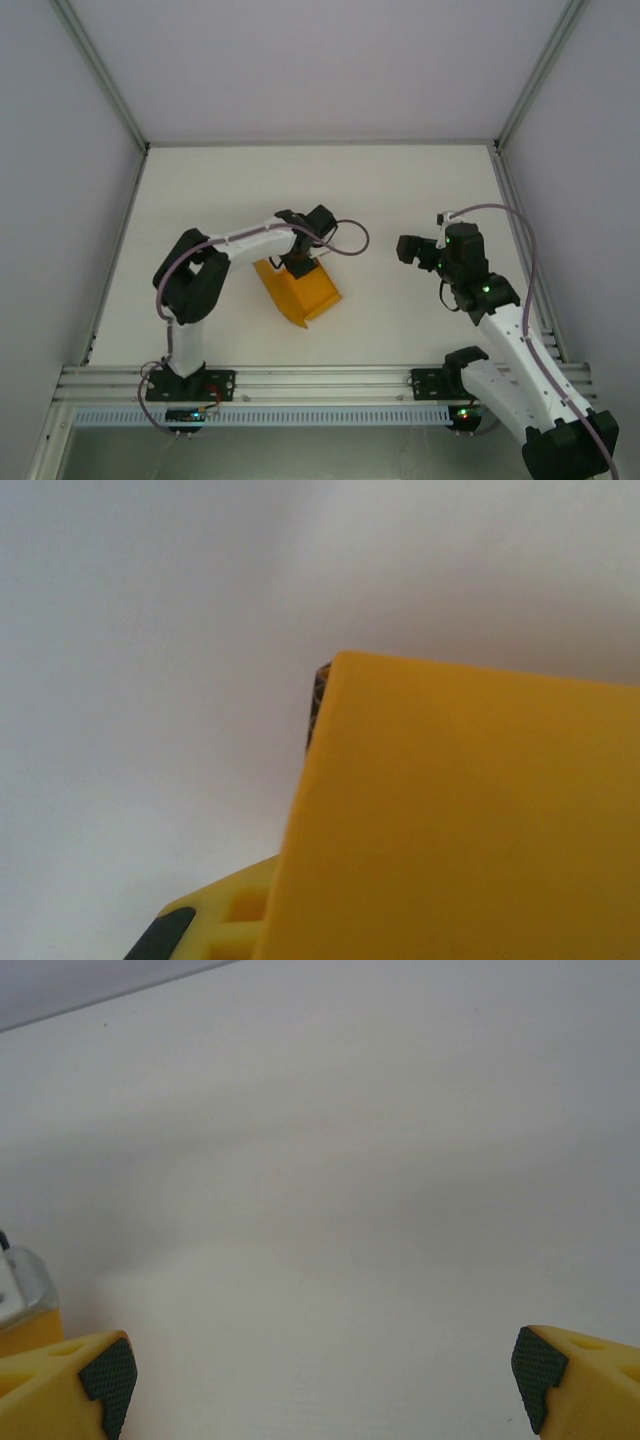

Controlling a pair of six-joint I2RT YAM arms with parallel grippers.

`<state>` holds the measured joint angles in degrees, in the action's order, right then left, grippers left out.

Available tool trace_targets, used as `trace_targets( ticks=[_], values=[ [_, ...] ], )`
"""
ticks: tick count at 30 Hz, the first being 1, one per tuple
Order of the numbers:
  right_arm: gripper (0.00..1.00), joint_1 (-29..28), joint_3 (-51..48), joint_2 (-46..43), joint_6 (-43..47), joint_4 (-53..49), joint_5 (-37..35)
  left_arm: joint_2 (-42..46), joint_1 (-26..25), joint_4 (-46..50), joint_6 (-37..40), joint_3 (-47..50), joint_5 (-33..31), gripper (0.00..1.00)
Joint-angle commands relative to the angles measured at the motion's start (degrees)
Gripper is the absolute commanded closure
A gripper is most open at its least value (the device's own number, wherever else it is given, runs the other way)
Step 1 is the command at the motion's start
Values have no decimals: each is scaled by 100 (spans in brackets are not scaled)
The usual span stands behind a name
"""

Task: Assemble paper box

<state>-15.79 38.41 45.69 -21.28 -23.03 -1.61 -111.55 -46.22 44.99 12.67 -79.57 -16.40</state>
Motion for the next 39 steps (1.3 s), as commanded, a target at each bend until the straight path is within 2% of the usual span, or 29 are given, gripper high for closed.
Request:
trace_targets(
  ticks=[1,3,8,10,12,14,15,16,18,20,21,22,27,31,34,36,39],
  values=[
    [1,100,-26,80,-120,-76,155,-512,-144,-375,236,-102,-1050,100],
    [1,146,-47,104,-131,-23,217,-688,-240,-719,412,33,-1137,100],
    [1,277,-81,184,-149,18,325,-1118,-264,-750,552,-164,-958,98],
    [1,327,-59,242,-132,16,380,-1167,-261,-718,654,-304,-959,79],
    [1,354,-54,281,-118,24,448,-1097,-274,-599,736,-454,-828,65],
    [1,372,-65,300,-100,54,549,-910,-286,-432,777,-616,-727,62],
    [1,382,-54,307,-80,57,612,-777,-291,-349,806,-679,-612,55],
    [1,385,-54,294,-62,62,658,-598,-306,-307,852,-705,-485,46],
    [1,388,-53,271,-22,72,744,-243,-334,-279,941,-692,-280,34],
    [1,392,-43,230,50,76,851,130,-350,-284,1026,-631,-104,17],
    [1,392,-40,212,82,78,900,295,-356,-296,1047,-597,-14,4],
    [1,392,-50,186,133,124,951,491,-353,-364,1066,-547,65,1],
    [1,373,-30,307,469,498,1303,1383,-324,-974,908,-207,322,0],
    [1,166,184,835,674,708,1558,2153,-41,-1554,31,41,250,1],
    [1,-307,526,1506,1116,729,1555,2751,637,-1723,-1115,348,556,1],
    [1,-771,851,2108,1691,610,1454,3174,1301,-1797,-2016,724,890,1],
    [4,-1388,1406,3139,2603,469,1244,3818,2187,-1946,-2846,1578,1069,1]
  ],
)
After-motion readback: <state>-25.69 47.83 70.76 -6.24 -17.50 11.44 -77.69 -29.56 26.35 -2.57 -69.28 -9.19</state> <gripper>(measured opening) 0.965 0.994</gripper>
